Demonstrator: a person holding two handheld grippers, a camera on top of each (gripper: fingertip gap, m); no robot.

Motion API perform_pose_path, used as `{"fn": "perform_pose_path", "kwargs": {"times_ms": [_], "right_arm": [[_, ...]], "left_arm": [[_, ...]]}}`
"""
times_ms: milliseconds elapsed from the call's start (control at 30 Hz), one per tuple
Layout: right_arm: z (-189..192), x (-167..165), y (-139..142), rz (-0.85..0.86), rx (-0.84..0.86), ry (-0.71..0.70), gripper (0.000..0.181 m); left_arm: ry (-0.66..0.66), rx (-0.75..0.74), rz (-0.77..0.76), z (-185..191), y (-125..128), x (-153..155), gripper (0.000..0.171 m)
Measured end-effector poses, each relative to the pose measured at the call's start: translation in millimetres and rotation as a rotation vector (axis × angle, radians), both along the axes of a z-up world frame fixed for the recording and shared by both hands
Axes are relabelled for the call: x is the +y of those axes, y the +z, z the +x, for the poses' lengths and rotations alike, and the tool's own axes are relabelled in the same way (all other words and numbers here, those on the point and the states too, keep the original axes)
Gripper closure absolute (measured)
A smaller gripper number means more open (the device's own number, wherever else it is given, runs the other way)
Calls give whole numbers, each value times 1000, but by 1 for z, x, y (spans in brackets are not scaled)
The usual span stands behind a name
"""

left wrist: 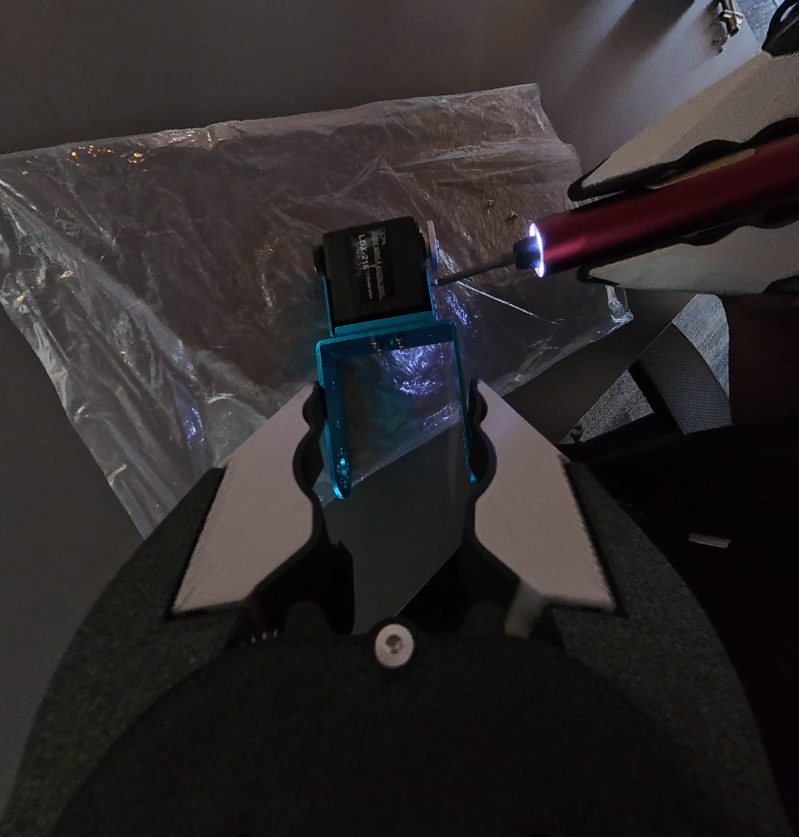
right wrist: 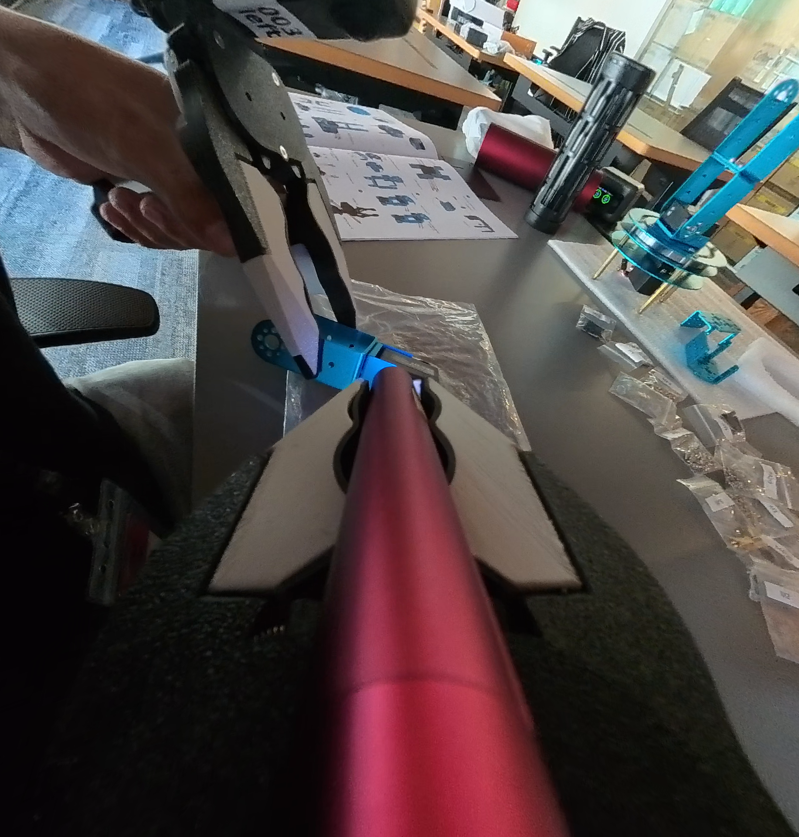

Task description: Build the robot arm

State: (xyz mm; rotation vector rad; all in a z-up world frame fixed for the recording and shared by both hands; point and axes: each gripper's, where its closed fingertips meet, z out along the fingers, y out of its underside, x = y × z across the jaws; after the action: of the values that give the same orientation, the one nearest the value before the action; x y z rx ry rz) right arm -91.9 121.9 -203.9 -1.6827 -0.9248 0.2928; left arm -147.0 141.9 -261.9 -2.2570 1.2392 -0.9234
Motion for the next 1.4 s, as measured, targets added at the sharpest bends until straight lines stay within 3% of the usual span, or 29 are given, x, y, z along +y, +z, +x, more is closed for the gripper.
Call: {"fn": "perform_pose_path", "kwargs": {"times_ms": [167,367,500,967,1133,1233,1300,1400], "right_arm": [[-1,-1,0,21,-31,5,161],[4,2,-2,-125,122,-6,158],[8,3,-19,-177,26,-38,159],[7,3,-12,-158,113,-84,160],[8,2,-6,-169,165,-82,159],[11,0,5,-209,292,-75,159],[14,0,13,-226,374,-79,159],[16,-4,26,-222,482,-67,159]], "left_arm": [[-8,5,2,0,0,0,109],[-49,7,53,1,0,-1,108],[-78,53,96,2,-8,-8,105],[-65,7,61,2,-5,-8,102],[-165,-68,307,17,32,8,98],[-396,-116,661,39,57,-7,100],[-513,-89,924,53,60,-16,109],[-576,-79,1100,71,58,-20,123]]}}
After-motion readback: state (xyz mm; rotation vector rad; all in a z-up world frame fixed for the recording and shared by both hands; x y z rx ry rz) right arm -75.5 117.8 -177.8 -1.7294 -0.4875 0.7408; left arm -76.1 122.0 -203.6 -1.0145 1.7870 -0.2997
